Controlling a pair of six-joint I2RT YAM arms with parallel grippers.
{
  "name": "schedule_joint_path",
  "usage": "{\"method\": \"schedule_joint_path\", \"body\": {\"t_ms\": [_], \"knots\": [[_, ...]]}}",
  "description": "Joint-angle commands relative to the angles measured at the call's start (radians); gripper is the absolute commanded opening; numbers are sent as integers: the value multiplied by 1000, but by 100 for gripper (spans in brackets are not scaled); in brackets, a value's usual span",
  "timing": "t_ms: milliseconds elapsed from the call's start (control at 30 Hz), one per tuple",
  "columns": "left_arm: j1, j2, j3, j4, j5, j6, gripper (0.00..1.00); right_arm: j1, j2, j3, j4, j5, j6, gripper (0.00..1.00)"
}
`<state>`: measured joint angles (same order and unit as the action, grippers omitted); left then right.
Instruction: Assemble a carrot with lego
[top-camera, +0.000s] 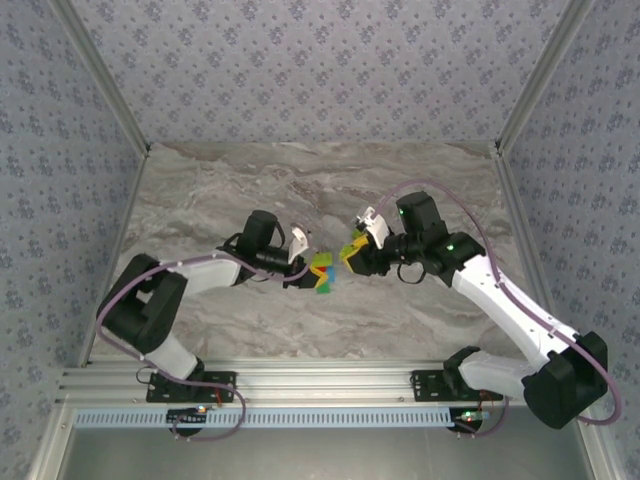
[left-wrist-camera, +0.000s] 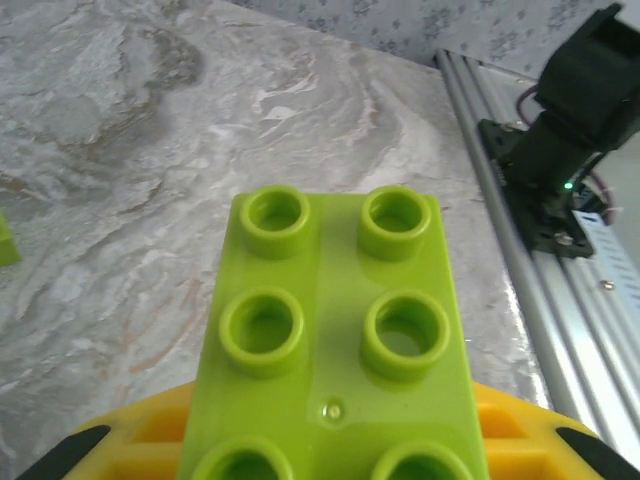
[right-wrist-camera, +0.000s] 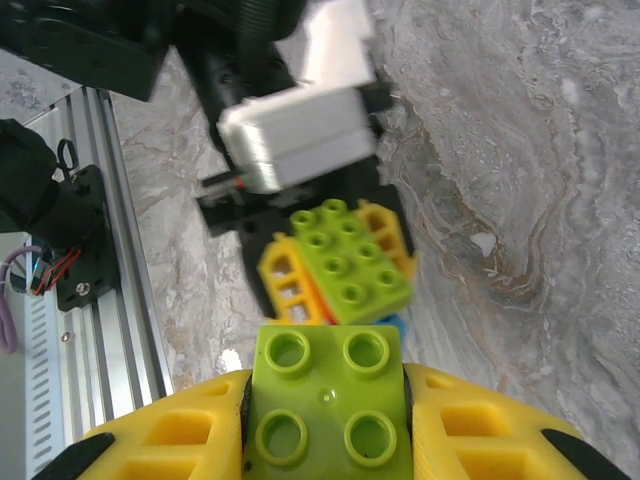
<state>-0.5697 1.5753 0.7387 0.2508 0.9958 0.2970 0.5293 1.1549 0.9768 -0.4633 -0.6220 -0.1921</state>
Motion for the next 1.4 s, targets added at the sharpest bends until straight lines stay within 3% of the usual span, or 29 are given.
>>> {"method": "schedule_joint_path", "body": {"t_ms": [0, 200, 400, 567, 1033, 1367], "knots": [[-8, -96, -28, -77, 58, -1, 0, -11, 23, 18, -8, -29, -25, 30], [-18, -114, -20, -210, 60, 40, 0, 10, 163, 128, -103, -18, -87, 29], [-20, -95, -28, -248, 90, 50, 0, 14, 189, 155, -95, -8, -108, 29], [-19, -80, -3, -315, 118, 82, 0, 21, 230, 185, -133, -71, -129, 29], [-20, -83, 1, -308, 117, 83, 0, 91, 297, 142, -59, -129, -86, 28], [-16, -93, -8, -286, 92, 97, 0, 89, 299, 68, 9, -161, -63, 28]]}}
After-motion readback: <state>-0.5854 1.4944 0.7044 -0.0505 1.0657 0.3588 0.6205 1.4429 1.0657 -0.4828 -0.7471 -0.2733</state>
